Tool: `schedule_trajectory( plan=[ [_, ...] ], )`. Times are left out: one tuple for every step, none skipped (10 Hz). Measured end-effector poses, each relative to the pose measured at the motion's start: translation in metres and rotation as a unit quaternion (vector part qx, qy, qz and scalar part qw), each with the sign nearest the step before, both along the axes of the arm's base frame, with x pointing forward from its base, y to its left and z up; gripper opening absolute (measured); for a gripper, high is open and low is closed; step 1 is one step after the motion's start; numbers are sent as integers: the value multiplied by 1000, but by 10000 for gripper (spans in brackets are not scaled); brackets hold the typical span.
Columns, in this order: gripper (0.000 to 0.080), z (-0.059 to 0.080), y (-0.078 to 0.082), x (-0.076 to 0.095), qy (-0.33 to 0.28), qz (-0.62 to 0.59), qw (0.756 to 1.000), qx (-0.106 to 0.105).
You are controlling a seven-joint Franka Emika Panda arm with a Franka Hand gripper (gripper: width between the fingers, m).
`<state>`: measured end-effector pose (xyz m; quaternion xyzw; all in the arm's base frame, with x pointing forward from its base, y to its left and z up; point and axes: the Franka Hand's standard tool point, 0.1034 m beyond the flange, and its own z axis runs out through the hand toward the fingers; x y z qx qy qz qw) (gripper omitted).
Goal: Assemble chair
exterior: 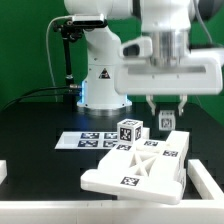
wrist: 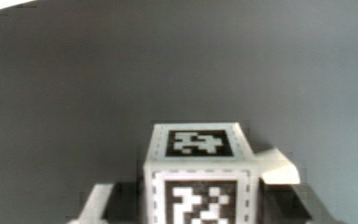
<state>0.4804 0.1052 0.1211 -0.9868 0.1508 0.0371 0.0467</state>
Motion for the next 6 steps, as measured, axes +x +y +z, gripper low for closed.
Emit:
schedule_trajectory(
  plan=[
    [281, 17, -2, 9, -2, -5, 1000, 8],
    [281, 15, -3, 9, -4, -7, 1000, 7],
    [281, 13, -3, 8, -2, -7, 1000, 6],
    [281, 13, -3, 8, -3, -7, 1000, 6],
    [281, 14, -4, 9, -3, -2, 1000, 6],
    [281, 25, -9, 23, -6, 26, 1000, 4]
  ],
)
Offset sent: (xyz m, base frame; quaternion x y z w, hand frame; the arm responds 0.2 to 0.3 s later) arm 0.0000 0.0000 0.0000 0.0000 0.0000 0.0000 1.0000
